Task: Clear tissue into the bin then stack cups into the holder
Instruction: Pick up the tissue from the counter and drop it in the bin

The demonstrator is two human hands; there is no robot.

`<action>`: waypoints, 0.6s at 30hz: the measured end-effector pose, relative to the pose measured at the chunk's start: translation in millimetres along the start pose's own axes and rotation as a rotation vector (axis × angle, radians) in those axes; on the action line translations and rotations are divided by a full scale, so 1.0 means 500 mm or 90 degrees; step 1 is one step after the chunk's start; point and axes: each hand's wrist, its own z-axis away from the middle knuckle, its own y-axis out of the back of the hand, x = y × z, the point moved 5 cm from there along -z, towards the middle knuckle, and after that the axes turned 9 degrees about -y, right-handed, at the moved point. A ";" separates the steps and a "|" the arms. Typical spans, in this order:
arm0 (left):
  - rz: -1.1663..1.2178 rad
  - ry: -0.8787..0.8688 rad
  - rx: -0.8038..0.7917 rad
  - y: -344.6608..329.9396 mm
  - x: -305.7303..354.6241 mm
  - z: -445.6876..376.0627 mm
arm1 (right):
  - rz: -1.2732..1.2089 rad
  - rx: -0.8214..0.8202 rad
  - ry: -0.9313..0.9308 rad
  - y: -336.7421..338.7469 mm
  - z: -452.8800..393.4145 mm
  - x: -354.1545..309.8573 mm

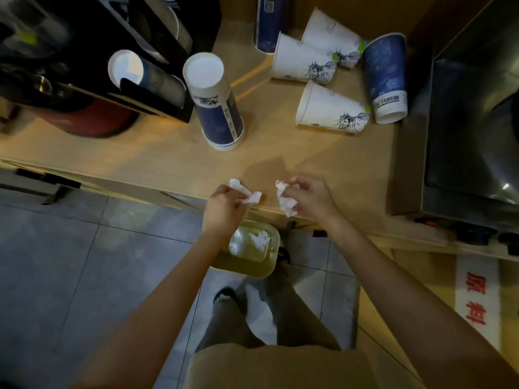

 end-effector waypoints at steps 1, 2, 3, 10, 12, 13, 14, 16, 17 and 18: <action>0.031 0.005 0.008 0.003 -0.007 0.014 | -0.022 -0.037 -0.049 -0.024 0.012 0.015; 0.045 0.011 0.010 0.004 -0.015 0.030 | -0.011 -0.072 -0.075 -0.047 0.024 0.029; 0.049 0.014 0.010 0.004 -0.026 0.048 | 0.026 -0.102 -0.087 -0.070 0.035 0.044; 0.081 0.157 -0.150 -0.061 -0.185 0.196 | 0.146 -0.082 -0.148 -0.201 0.059 0.231; 0.139 0.222 -0.201 -0.094 -0.244 0.223 | 0.042 -0.030 -0.175 -0.217 0.053 0.291; 0.146 0.229 -0.218 -0.111 -0.269 0.231 | 0.007 -0.001 -0.188 -0.221 0.049 0.318; 0.133 0.216 -0.236 -0.128 -0.291 0.236 | -0.022 0.024 -0.206 -0.225 0.044 0.347; 0.120 0.193 -0.268 -0.166 -0.330 0.239 | -0.072 0.056 -0.237 -0.236 0.034 0.397; 0.098 0.172 -0.292 -0.189 -0.345 0.239 | -0.083 0.069 -0.245 -0.240 0.027 0.422; 0.072 0.148 -0.311 -0.211 -0.358 0.236 | -0.087 0.087 -0.245 -0.244 0.017 0.450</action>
